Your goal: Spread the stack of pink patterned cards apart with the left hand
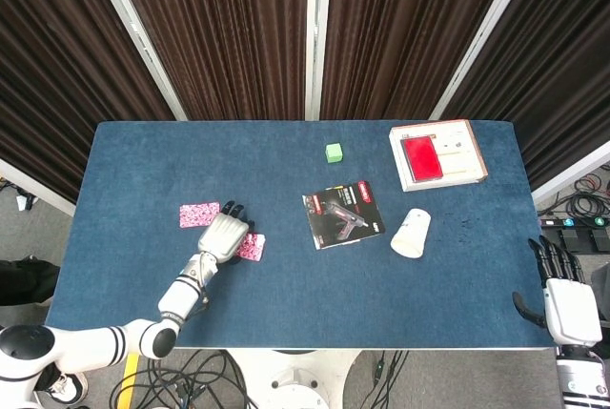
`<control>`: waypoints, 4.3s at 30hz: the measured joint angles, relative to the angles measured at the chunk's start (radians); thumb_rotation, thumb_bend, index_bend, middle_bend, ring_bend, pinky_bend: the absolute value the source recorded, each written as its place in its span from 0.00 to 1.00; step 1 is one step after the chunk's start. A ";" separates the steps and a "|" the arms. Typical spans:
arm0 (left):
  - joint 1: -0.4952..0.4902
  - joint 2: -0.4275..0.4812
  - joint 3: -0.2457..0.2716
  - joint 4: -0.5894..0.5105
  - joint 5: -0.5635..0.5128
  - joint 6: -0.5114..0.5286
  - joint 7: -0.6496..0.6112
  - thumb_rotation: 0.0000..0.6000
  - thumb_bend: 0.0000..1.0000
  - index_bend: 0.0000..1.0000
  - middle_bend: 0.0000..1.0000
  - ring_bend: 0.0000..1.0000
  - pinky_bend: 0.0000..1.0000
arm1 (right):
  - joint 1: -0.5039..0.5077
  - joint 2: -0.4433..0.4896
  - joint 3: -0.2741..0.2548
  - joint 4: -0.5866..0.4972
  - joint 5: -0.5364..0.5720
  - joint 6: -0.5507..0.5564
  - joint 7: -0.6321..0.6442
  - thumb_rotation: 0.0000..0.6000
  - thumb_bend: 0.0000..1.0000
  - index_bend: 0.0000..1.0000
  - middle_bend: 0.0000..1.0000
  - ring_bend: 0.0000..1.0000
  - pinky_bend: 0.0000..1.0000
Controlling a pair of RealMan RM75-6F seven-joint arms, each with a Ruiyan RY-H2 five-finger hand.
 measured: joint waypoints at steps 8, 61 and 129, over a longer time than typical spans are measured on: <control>0.003 0.000 0.001 0.004 0.002 0.006 -0.011 1.00 0.18 0.40 0.42 0.13 0.09 | -0.001 -0.001 0.001 0.000 0.002 0.001 -0.002 1.00 0.23 0.00 0.00 0.00 0.00; 0.031 0.034 -0.015 0.014 0.097 -0.019 -0.223 1.00 0.23 0.49 0.51 0.19 0.10 | 0.003 -0.008 0.004 0.004 0.020 -0.015 -0.011 1.00 0.23 0.00 0.00 0.00 0.00; 0.049 0.132 -0.068 0.055 0.126 0.013 -0.367 1.00 0.06 0.20 0.19 0.06 0.10 | 0.004 -0.020 -0.001 0.028 -0.003 -0.015 0.008 1.00 0.23 0.00 0.00 0.00 0.00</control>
